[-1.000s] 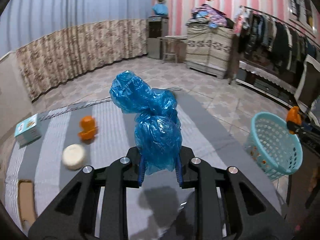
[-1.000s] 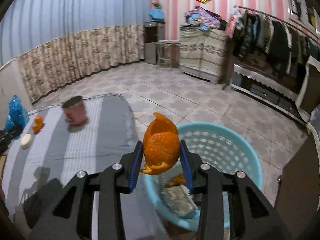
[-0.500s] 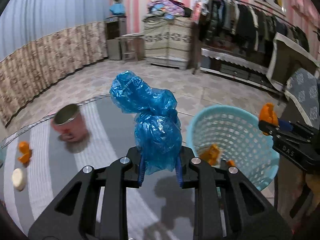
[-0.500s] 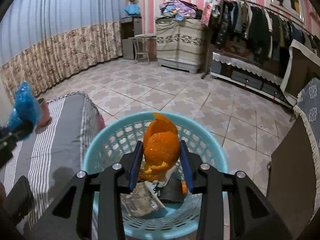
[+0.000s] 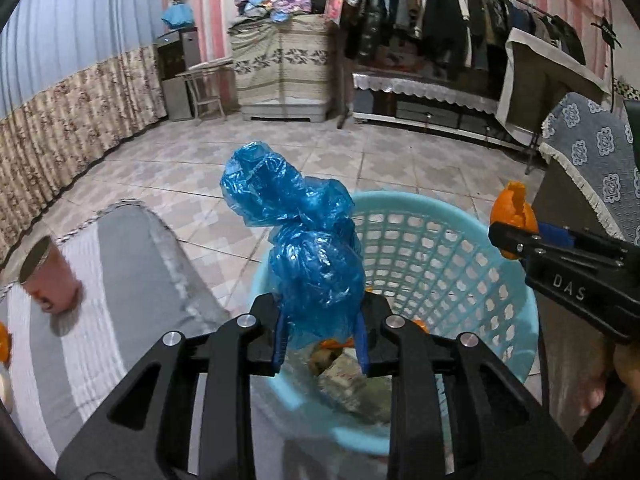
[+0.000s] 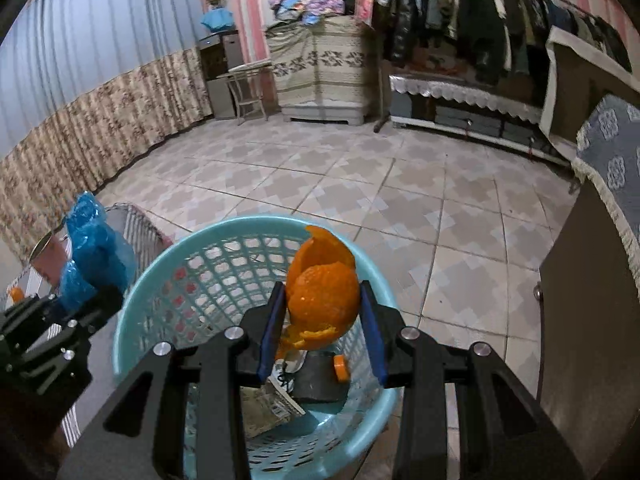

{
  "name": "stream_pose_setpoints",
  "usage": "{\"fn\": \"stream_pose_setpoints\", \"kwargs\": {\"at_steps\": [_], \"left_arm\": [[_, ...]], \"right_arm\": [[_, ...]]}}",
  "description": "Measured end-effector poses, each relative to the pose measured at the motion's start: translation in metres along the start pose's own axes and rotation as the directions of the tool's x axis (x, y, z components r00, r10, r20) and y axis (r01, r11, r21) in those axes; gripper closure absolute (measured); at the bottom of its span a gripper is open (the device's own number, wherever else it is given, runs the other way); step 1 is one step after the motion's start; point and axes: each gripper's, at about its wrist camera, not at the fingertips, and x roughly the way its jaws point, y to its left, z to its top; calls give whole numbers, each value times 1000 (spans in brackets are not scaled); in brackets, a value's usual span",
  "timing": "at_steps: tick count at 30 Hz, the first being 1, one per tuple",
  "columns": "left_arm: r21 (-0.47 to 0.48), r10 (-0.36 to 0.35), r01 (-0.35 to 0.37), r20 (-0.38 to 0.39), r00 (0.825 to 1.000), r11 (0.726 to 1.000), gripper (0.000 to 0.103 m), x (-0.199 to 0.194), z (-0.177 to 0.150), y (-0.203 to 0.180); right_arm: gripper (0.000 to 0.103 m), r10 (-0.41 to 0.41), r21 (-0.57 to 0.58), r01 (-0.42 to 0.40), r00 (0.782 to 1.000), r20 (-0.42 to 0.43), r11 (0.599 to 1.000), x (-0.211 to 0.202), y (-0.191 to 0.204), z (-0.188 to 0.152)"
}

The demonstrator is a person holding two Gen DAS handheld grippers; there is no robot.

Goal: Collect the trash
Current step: 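Carry the blue bag and orange peel in both tools over the blue basket, then open the left tool to drop the blue bag while the right tool drops the peel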

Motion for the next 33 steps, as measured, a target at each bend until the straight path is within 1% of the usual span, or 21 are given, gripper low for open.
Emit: {"fn": "stream_pose_setpoints", "kwargs": {"at_steps": [1,3,4,5,6,7,9,10,12,17,20,25,26,27,28,29,30,31,33], "left_arm": [[4,-5,5,-7,1000,1000,73,5,3,-4],[18,5,-5,-8,1000,1000,59,7,5,-9],[23,12,-12,0,1000,1000,54,6,5,-10],[25,17,-17,5,1000,1000,45,5,6,-11],[23,21,-22,9,1000,999,41,5,6,-9],[19,26,-26,15,1000,999,39,3,6,-7],[17,34,-34,13,999,999,33,2,6,-5],[13,47,-48,14,999,999,31,0,7,-2],[-1,71,-71,21,997,997,23,-2,8,3],[-64,126,-123,42,991,990,12,-15,5,28],[-93,157,-152,49,986,984,11,-22,2,44],[-138,181,-173,46,982,975,9,-33,-1,67],[-145,183,-175,45,982,974,9,-34,-2,71],[-149,186,-178,44,981,973,9,-35,-2,73],[-154,192,-183,43,981,971,9,-37,-3,76],[-159,199,-190,42,979,969,9,-38,-4,79],[-165,206,-197,41,978,966,9,-40,-5,83],[-171,213,-203,40,976,964,9,-42,-6,86],[-182,221,-211,38,974,960,9,-46,-8,92]], "right_arm": [[66,-3,14,3,1000,-5,1000,1,-6,-1],[66,-7,25,7,1000,-7,1000,3,-12,-2],[66,-8,32,9,1000,-7,999,4,-15,-3],[66,-9,35,9,1000,-8,999,5,-16,-3],[66,-9,39,10,1000,-9,999,5,-17,-3],[66,-9,42,9,1000,-11,999,7,-18,-3],[66,-8,40,8,1000,-14,999,8,-17,-2],[66,-8,33,8,1000,-14,999,8,-15,-2],[66,-6,21,6,1000,-13,1000,8,-12,-3],[66,4,-8,-4,1000,-16,1000,12,6,-7],[66,15,-36,-16,1000,-24,999,18,19,-9],[64,43,-66,-44,999,-23,997,23,40,-12],[60,49,-63,-50,999,-24,997,23,42,-13],[49,62,-55,-63,998,-20,997,24,44,-14],[41,65,-47,-65,998,-14,997,23,44,-14],[26,60,-42,-60,998,-6,997,21,44,-14],[22,55,-39,-55,998,6,998,19,44,-14],[21,47,-41,-46,999,15,998,17,44,-13],[14,25,-46,-24,999,32,999,12,45,-12]]}}
